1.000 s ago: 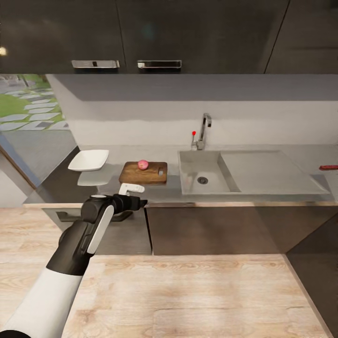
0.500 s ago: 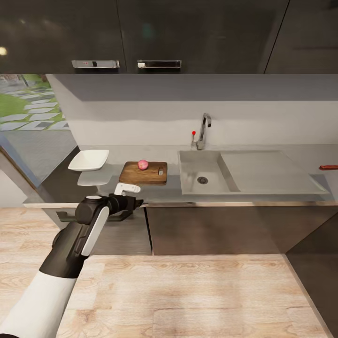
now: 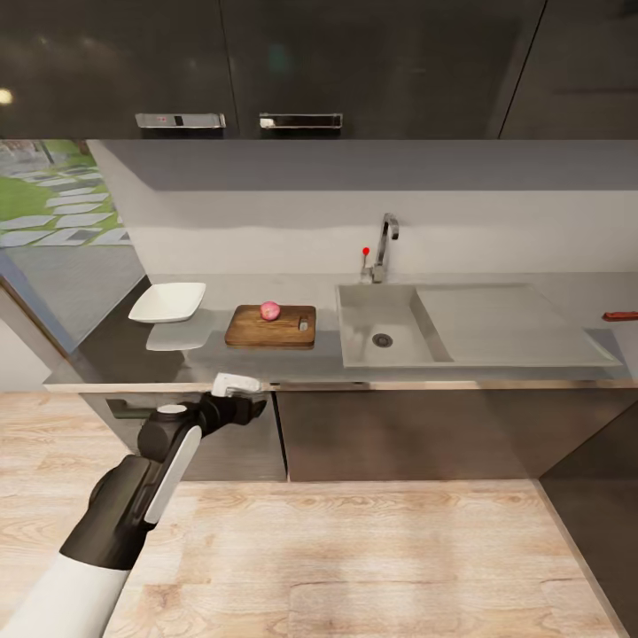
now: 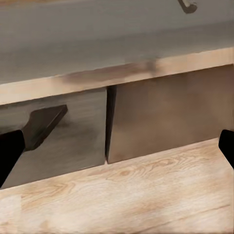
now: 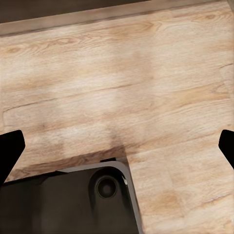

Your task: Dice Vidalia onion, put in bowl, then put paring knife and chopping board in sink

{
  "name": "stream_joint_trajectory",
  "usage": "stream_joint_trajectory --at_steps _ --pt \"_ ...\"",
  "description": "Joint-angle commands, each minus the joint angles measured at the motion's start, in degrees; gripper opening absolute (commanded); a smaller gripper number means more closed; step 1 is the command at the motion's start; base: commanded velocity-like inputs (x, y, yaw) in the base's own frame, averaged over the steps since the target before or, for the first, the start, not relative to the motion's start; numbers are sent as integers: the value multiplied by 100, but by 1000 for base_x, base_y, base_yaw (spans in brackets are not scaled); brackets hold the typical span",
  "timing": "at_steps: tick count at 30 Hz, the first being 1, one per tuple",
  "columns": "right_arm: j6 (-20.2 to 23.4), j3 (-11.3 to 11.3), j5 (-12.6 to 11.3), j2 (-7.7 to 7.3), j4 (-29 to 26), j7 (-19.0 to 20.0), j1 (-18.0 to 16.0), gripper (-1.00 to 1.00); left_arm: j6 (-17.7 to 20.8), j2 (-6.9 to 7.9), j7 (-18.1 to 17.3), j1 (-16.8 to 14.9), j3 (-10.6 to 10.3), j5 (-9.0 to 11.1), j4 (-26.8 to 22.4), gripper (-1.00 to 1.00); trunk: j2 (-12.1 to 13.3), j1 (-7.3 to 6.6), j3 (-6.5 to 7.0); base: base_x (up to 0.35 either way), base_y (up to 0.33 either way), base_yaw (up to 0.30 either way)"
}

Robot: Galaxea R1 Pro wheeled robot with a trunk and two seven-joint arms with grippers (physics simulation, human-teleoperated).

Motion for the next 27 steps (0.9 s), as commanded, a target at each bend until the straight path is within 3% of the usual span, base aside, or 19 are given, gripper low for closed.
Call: stream_joint_trajectory --at_steps 1,3,5,11,13,22,24,26,27 --pt "-4 -9 -8 3 -10 1 3 100 -21 18 2 73 -7 12 -5 100 -11 4 -9 0 0 0" --pt "-4 -9 -8 1 -10 1 3 100 -182 61 4 181 -7 15 -6 100 -11 4 -9 0 0 0" --pt "-4 -9 -8 3 -10 1 3 100 -604 199 8 335 -24 18 -6 100 -11 4 -9 0 0 0" --pt "-4 -9 -8 6 -10 1 3 100 -1049 538 16 646 -282 69 -7 100 -11 4 -9 0 0 0" --pt "-4 -9 -8 4 -10 1 3 100 -1374 654 29 807 -350 130 11 100 -11 4 -9 0 0 0" --pt "-4 -9 -8 4 -10 1 3 100 -2261 811 71 1416 -452 255 19 100 -11 4 -9 0 0 0" --pt "-4 -9 -8 5 -10 1 3 100 -2526 862 218 1590 -576 261 25 100 -11 4 -9 0 0 0" --pt "-4 -9 -8 5 -10 1 3 100 -2884 969 564 1737 -819 279 28 100 -11 4 -9 0 0 0" --pt "-4 -9 -8 5 -10 1 3 100 -3086 1067 835 1793 -1045 319 23 100 -11 4 -9 0 0 0"
